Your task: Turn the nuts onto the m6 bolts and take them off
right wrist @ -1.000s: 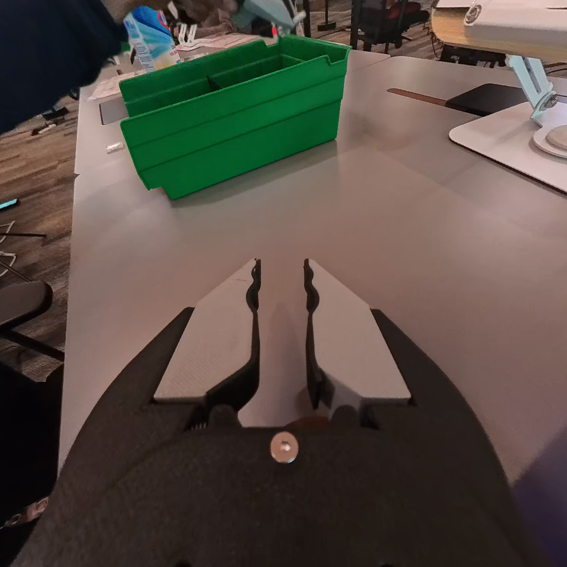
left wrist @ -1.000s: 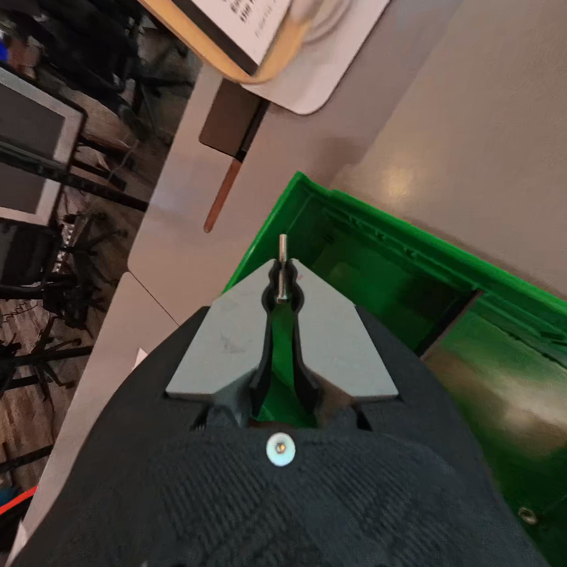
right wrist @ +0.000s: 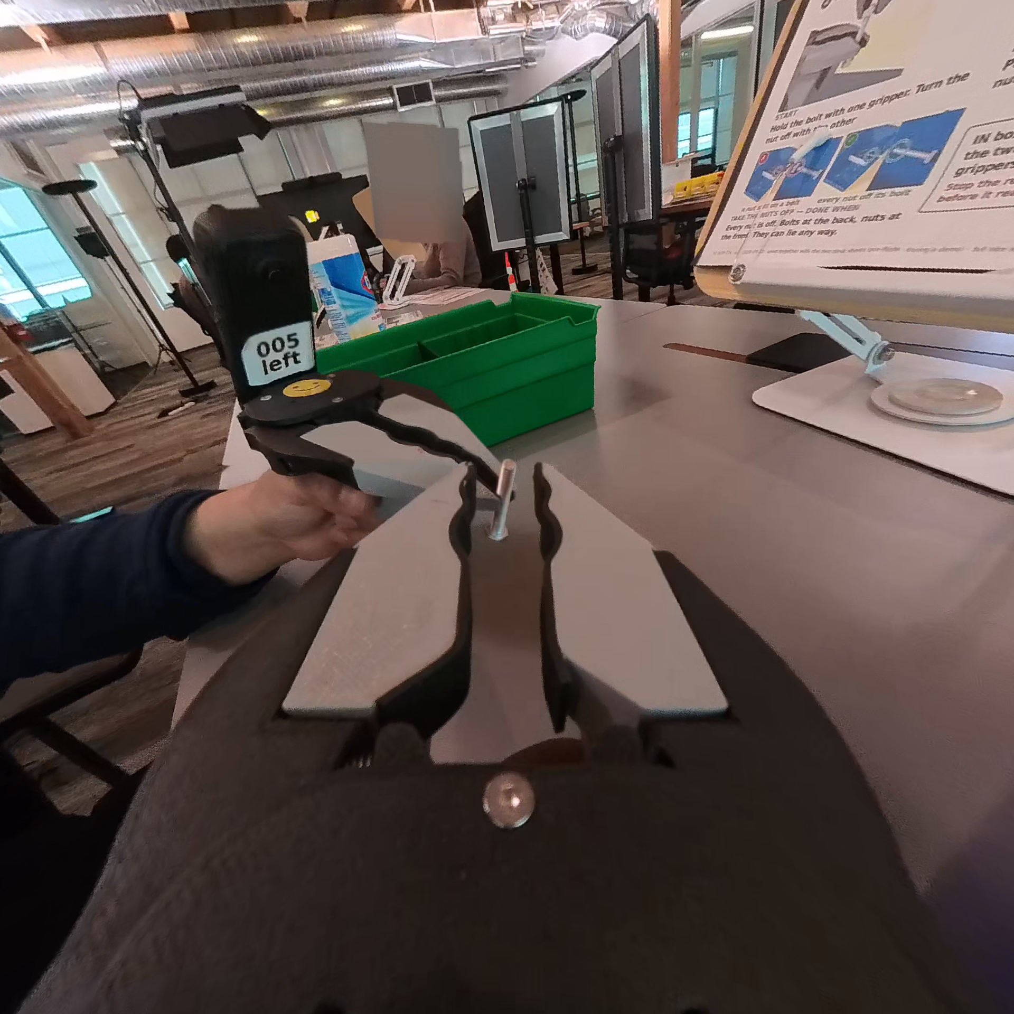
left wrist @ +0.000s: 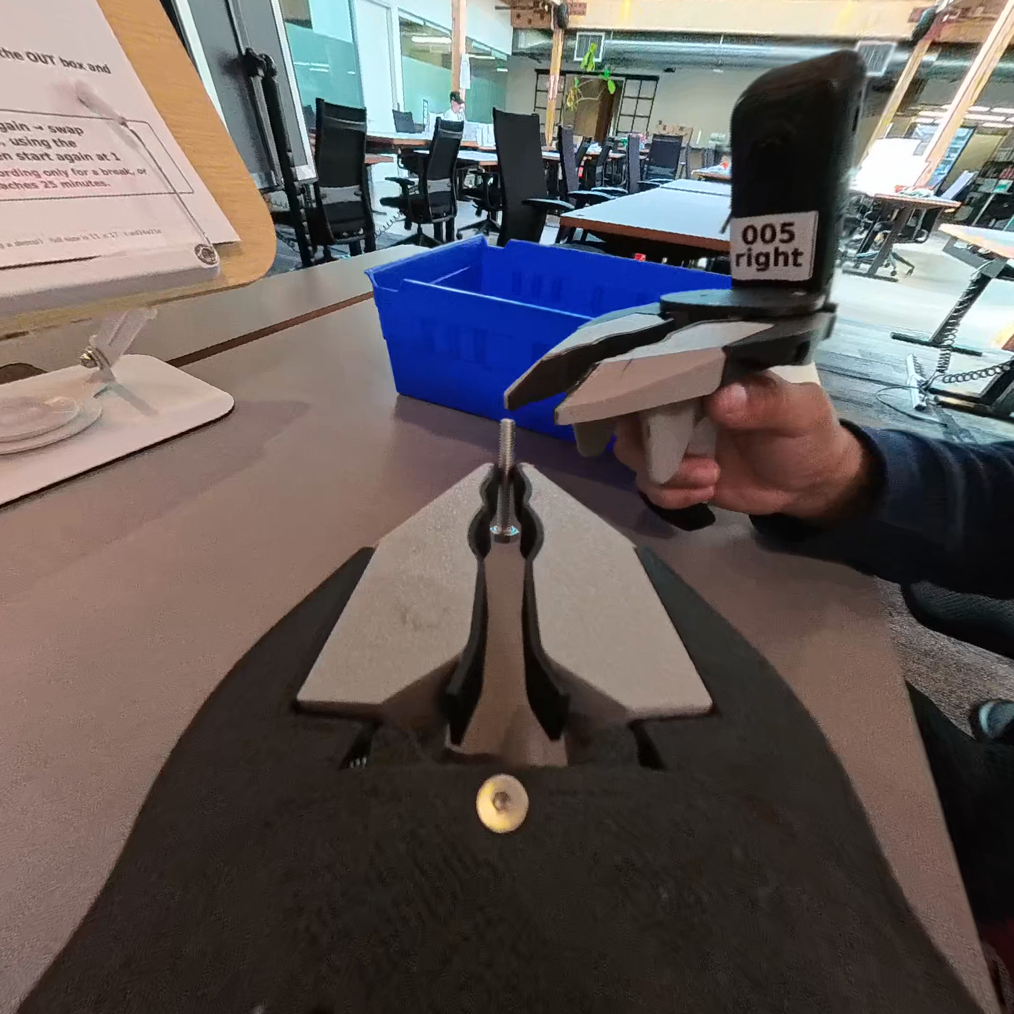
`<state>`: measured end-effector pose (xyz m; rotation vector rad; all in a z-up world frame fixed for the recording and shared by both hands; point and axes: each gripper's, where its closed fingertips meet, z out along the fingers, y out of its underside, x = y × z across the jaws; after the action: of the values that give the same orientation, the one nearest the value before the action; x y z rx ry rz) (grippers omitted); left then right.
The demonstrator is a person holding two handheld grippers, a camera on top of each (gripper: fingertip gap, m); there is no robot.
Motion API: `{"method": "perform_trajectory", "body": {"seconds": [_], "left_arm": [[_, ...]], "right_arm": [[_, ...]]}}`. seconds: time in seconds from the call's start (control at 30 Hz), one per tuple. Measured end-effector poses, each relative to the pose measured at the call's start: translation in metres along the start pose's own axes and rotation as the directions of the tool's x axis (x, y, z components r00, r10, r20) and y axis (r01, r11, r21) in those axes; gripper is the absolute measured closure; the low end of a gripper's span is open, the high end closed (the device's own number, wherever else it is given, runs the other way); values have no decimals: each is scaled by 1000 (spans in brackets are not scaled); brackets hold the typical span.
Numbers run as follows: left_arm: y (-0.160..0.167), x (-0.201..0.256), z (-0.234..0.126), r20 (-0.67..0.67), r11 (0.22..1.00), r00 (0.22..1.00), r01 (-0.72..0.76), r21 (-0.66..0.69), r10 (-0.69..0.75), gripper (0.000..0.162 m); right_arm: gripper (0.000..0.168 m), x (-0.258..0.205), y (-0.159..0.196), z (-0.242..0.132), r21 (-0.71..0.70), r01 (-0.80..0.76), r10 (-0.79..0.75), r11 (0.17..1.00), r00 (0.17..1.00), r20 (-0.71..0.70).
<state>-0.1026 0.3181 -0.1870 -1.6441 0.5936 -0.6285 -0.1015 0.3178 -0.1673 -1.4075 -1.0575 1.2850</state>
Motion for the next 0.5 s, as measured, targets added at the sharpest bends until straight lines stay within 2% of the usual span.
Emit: {"method": "perform_trajectory", "body": {"seconds": [0.2,0.33,0.43,0.5], "left_arm": [[-2,9,1,-28,999,999,-45,20,45,159],[-5,9,3,-14,997,998,-54,50,55,159],[-3,2,6,23,998,999,-35,44,34,159],[2,-8,7,59,1000,998,2,19,-3,149]], "right_arm": [[166,-5,9,11,-60,-35,38,998,998,52],[166,-4,7,11,-58,-25,28,998,998,52],[166,4,10,14,-93,10,-9,996,1000,5],[166,25,18,17,-153,39,-56,987,993,-107]]}}
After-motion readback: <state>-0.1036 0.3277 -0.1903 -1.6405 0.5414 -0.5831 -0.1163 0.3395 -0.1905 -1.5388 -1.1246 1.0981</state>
